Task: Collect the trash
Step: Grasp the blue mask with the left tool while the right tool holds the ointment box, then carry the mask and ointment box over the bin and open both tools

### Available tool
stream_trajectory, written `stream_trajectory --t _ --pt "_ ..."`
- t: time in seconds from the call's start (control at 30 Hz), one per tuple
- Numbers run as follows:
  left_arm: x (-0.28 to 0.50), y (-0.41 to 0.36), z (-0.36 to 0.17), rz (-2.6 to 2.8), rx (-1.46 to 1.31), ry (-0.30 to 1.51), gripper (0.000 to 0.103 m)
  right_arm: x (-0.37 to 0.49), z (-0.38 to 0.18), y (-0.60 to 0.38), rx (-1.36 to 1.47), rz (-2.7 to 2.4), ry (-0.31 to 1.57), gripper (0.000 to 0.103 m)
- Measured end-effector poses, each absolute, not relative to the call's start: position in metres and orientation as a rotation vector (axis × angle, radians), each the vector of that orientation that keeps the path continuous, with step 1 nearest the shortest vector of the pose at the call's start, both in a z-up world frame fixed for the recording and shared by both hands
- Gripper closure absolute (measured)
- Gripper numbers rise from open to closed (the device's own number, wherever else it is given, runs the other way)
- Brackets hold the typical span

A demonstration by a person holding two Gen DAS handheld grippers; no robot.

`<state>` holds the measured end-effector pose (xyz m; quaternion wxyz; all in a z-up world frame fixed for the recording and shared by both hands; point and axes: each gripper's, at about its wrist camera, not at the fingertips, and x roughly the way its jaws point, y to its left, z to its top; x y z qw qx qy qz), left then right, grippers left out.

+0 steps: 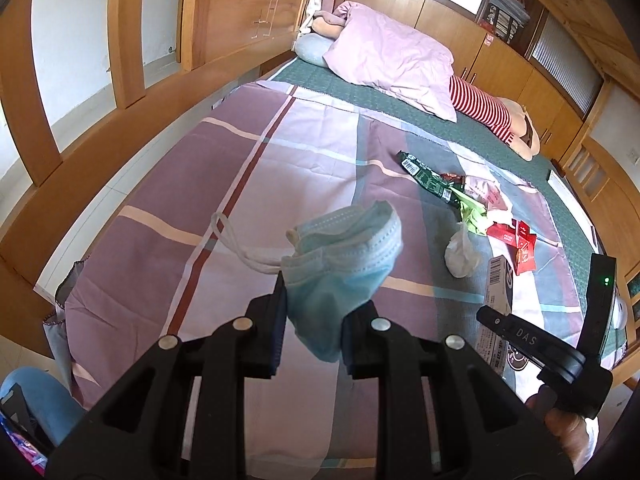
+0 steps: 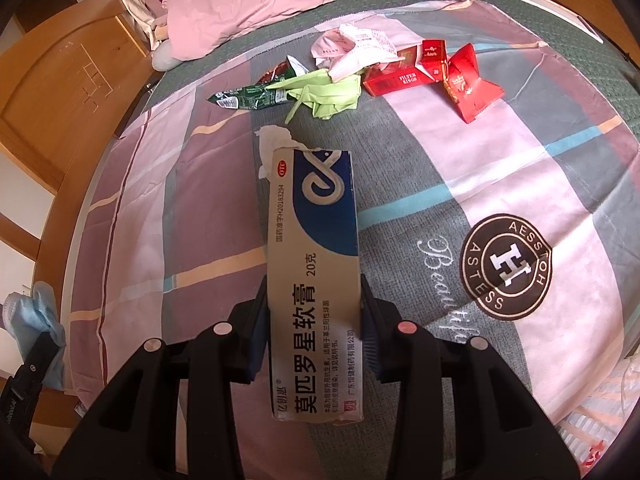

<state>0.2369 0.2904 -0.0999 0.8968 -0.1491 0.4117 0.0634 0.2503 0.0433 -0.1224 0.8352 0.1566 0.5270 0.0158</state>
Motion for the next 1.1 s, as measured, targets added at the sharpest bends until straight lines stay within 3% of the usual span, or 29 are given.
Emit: stream_trajectory --t 1.1 --pt "0.238 0.2903 -0.1064 0.079 -0.362 0.861 0.08 0.2535 -0.1293 0.0471 0.362 0.093 1.159 0.063"
